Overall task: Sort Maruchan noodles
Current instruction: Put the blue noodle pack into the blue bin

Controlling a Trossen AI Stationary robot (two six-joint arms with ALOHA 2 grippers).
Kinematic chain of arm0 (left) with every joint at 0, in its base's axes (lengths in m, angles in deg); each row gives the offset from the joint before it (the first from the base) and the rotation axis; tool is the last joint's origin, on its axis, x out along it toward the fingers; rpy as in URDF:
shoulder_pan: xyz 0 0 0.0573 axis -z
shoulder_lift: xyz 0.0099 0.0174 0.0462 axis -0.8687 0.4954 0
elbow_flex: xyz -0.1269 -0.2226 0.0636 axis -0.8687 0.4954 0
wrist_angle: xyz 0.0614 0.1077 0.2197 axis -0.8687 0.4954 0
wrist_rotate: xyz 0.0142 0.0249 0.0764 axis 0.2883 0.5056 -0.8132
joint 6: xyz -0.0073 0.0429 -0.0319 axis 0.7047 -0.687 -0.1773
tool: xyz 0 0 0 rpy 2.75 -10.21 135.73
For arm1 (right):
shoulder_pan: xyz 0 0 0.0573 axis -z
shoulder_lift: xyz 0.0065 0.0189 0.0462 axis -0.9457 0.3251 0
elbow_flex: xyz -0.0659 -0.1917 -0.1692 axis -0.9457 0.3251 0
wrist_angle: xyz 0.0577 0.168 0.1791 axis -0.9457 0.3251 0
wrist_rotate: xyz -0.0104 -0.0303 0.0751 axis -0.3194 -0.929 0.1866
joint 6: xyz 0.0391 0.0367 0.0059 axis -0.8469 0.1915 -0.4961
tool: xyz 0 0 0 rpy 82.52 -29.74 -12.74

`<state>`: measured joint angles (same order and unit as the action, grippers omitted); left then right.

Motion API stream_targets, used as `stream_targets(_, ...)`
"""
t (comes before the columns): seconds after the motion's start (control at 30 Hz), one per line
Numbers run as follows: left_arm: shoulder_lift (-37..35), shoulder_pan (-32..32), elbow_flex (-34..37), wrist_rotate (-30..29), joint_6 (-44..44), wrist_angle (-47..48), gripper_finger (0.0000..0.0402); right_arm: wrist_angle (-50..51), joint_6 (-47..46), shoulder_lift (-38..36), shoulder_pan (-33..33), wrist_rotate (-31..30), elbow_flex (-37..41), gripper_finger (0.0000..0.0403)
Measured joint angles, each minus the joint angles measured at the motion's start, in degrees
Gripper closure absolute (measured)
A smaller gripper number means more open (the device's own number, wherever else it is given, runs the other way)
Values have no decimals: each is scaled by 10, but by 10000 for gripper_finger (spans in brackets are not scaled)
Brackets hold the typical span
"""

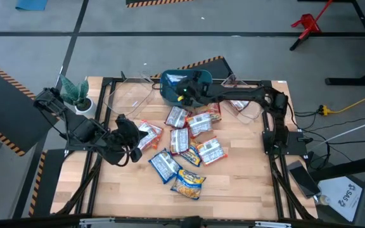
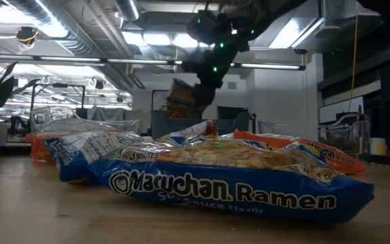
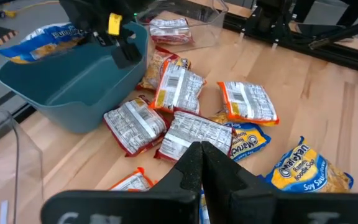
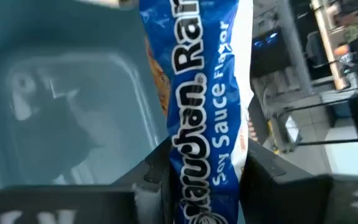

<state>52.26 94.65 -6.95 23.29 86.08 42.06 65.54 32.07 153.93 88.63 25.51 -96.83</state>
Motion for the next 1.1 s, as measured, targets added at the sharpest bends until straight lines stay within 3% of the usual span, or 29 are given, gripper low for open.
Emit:
stream_targets(0.23, 0, 0, 0, 0, -1, 4, 401, -3, 7, 25, 16, 55, 1, 292)
stream_targets(0.73, 0, 0, 1, 0, -1, 3, 401, -13, 58, 68, 16, 50, 1, 288)
stream_targets(1.1, 0, 0, 1, -5, -1, 3, 401, -8, 62, 68, 20, 78, -2, 175)
